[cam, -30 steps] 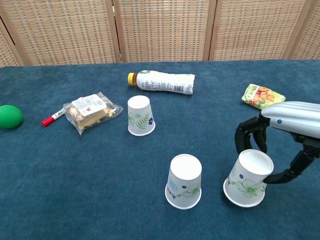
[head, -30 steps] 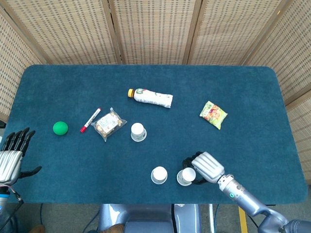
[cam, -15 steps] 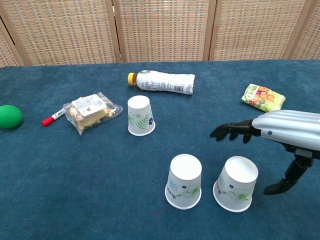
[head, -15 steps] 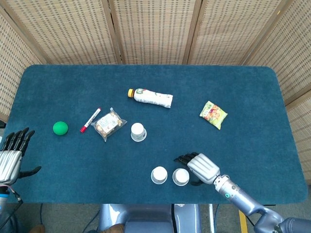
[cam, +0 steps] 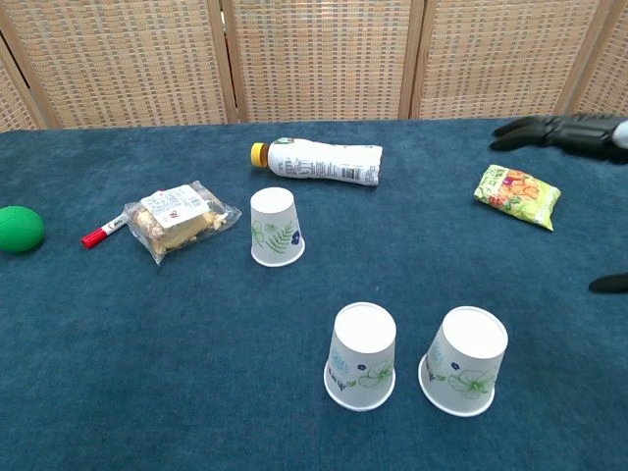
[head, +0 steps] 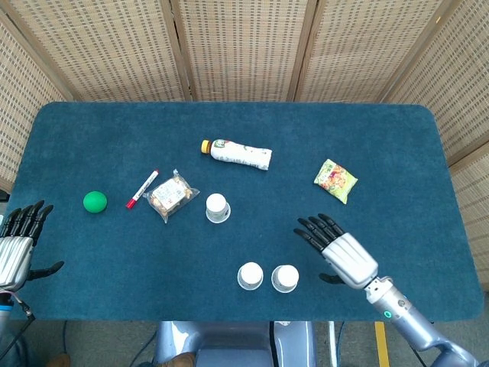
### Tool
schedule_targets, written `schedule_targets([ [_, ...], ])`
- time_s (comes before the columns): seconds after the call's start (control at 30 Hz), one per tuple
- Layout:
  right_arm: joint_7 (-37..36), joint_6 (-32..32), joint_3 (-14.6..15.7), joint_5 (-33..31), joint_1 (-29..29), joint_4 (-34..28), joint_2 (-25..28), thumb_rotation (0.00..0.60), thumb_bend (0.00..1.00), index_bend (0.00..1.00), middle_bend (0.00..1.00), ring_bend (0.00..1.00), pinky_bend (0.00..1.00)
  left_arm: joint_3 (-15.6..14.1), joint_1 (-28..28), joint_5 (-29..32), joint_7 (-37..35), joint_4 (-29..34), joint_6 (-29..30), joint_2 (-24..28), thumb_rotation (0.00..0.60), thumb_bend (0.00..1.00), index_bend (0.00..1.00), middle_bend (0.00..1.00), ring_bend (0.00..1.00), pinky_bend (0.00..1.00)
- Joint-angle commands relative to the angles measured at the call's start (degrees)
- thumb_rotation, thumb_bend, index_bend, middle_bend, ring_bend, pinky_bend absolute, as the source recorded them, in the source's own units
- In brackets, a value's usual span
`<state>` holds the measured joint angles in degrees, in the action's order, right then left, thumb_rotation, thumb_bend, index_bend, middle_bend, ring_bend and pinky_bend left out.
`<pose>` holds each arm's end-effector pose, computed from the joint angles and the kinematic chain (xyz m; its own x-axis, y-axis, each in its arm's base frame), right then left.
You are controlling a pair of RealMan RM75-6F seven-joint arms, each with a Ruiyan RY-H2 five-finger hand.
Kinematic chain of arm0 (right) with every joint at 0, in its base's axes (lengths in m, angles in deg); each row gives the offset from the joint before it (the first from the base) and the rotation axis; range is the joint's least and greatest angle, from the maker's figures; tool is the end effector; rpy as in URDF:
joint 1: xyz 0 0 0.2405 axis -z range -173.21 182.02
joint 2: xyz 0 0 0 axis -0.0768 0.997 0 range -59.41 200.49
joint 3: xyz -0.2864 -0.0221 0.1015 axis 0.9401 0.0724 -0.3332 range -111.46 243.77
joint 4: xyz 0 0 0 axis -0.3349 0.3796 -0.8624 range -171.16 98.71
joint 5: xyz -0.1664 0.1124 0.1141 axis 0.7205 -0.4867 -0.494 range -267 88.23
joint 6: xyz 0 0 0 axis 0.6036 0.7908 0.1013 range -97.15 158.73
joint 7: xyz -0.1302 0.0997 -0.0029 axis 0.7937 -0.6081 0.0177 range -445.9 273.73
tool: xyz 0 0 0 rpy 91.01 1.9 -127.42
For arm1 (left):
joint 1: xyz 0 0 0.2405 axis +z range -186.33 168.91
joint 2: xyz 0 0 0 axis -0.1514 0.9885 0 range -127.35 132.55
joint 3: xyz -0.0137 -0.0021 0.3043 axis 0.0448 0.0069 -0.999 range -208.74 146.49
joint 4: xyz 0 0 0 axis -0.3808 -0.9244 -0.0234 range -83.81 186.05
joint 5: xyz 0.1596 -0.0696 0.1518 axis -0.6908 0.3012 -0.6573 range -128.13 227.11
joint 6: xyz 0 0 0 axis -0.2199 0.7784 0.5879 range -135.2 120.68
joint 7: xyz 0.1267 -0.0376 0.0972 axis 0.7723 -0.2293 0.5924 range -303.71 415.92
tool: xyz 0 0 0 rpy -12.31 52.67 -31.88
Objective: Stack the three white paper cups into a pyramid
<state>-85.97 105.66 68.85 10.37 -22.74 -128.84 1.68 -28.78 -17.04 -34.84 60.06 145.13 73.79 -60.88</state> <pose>-0.2446 -0.2862 0.0757 0.4455 -0.1109 0.8884 -0.7569 -0.5765 0.3076 -0.3536 0.2253 0.1517 0.4421 0.0574 0.8951 0.8969 -0.0427 -0.4402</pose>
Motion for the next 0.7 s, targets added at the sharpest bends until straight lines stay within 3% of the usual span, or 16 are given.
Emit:
schedule_targets([
  [0.03,-4.17,12.38,-3.49,-2.88,6.61,17.84,-1.07,0.6,0.0,0.0,0.0,0.0,0.0,0.4,-1.51,-1.33,0.15,-1.97,-0.84,-1.66,0.6,0.0,0.0,0.0,0.0,0.0],
  [0.13,-6.02,13.26,-4.2,-7.51,9.75,20.3,-2.72,0.6,0.0,0.0,0.0,0.0,0.0,1.98,-4.74,-3.09,0.83,-3.24,-2.63,-3.0,0.6,0.0,0.0,0.0,0.0,0.0],
  [0.23,-4.47,13.02,-4.09,-9.69,11.59,17.85,-2.49,0.6,0.0,0.0,0.0,0.0,0.0,3.27,-8.18,-4.45,0.33,-3.95,-5.35,-3.64,0.6,0.0,0.0,0.0,0.0,0.0],
  [0.43,-0.03,13.7,-3.22,-10.68,14.41,11.75,-1.36,0.6,0.0,0.0,0.0,0.0,0.0,8.26,-20.53,-5.78,5.31,-5.03,-16.66,-5.76,0.6,0.0,0.0,0.0,0.0,0.0],
  [0.53,2.46,14.03,-3.58,-10.81,14.98,9.57,-0.62,0.6,0.0,0.0,0.0,0.0,0.0,10.11,-27.05,-2.36,6.23,-6.42,-25.89,-7.88,0.6,0.0,0.03,0.0,0.0,0.0],
  [0.7,2.87,12.61,-4.28,-11.88,15.14,9.12,-0.19,0.6,0.0,0.0,0.0,0.0,0.0,12.67,-35.1,2.92,9.5,-10.91,-34.4,-13.5,0.6,0.0,0.1,0.0,0.04,0.07],
])
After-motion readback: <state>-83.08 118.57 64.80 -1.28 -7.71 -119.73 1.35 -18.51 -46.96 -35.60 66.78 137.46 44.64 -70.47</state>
